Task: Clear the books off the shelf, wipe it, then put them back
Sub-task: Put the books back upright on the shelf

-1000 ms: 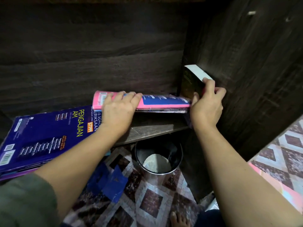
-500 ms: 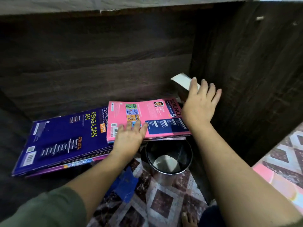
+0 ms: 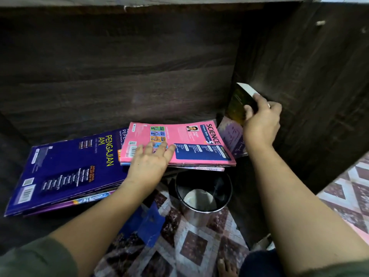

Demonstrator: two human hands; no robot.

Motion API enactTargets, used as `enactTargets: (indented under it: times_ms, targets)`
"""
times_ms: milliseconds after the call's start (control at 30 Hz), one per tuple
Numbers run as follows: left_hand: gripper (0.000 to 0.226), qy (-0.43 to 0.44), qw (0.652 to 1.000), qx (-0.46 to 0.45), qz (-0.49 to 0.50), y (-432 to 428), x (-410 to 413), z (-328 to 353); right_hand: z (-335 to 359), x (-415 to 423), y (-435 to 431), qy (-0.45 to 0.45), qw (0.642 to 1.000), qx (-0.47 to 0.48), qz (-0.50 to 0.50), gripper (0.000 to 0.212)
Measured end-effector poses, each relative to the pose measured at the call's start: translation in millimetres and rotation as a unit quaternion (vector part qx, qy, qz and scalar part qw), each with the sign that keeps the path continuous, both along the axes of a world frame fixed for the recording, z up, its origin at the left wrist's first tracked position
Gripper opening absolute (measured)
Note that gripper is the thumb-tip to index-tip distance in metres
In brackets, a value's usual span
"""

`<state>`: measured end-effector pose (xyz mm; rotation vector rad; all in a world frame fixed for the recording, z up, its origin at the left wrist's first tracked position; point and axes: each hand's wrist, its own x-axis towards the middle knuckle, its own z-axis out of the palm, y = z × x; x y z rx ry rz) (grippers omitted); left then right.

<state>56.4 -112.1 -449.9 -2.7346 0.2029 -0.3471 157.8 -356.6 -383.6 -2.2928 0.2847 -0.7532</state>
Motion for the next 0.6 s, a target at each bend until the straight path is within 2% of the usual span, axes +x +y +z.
enactTargets:
  times_ms: [167, 233, 400, 500, 600]
  targets:
    - [0.070, 0.037, 0.999, -0.017, 0.018, 0, -7, -16, -15, -4, 22, 0.095, 0.995, 0.020, -0.033, 0.064]
    - [0.075, 0.045, 0.999, -0.014, 0.022, 2, -6, -18, -20, -5, 28, 0.087, 0.996, 0.022, -0.028, 0.070]
    - [0.077, 0.057, 0.998, -0.005, 0.013, 2, -9, -19, -26, 1, 18, 0.048, 0.999, 0.004, 0.000, 0.061]
    - [0.073, 0.086, 0.996, 0.007, 0.020, 1, -10, -13, -26, -2, 21, 0.080, 0.995, -0.048, -0.023, 0.073]
    - [0.073, 0.091, 0.996, 0.002, 0.022, 1, -13, -8, -29, -12, 35, 0.069, 0.982, -0.165, -0.063, 0.072]
